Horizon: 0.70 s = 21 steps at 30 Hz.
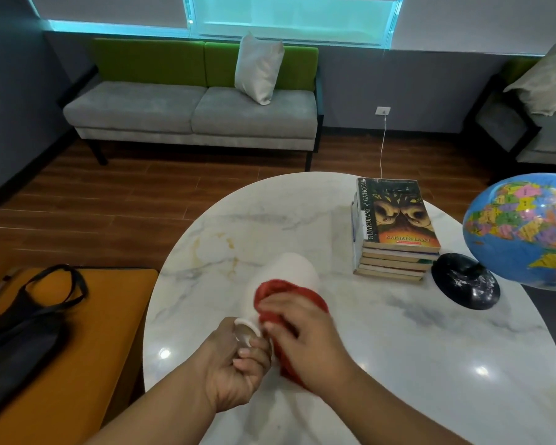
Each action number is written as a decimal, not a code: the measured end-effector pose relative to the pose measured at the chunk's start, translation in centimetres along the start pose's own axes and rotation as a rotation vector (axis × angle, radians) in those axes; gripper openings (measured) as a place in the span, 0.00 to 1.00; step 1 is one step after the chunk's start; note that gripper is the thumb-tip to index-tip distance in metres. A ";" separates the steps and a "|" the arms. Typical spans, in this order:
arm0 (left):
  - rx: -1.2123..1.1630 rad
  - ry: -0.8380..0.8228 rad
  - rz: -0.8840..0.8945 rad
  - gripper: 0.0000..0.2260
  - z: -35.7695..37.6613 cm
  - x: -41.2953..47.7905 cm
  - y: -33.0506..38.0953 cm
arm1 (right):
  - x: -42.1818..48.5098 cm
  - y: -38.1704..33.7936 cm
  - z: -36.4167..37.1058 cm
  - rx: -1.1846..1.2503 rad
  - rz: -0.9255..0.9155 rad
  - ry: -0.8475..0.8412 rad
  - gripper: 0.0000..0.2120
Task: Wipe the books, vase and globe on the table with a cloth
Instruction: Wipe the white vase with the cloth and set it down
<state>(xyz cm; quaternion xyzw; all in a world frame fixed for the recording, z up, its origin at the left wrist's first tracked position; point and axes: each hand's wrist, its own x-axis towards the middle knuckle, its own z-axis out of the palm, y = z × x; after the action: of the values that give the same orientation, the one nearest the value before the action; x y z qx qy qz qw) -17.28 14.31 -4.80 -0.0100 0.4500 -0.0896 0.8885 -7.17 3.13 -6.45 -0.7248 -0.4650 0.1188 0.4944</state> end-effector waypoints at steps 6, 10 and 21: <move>0.087 0.035 0.043 0.13 0.5 -0.1 -0.3 | 1.9 2.6 -1.5 -0.408 -0.115 -0.232 0.22; 0.116 0.071 0.059 0.14 0.6 -0.1 -0.4 | 2.5 2.6 -1.5 -0.208 0.115 -0.017 0.20; 0.564 0.294 0.252 0.20 1.9 0.1 -2.2 | 5.0 0.5 -1.6 -0.508 0.163 -0.297 0.16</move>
<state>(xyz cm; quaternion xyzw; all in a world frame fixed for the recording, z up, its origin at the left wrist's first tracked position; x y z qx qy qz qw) -16.07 11.97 -3.57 0.3048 0.5286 -0.1006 0.7859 -3.18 6.05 -4.59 -0.8349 -0.4874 0.1425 0.2126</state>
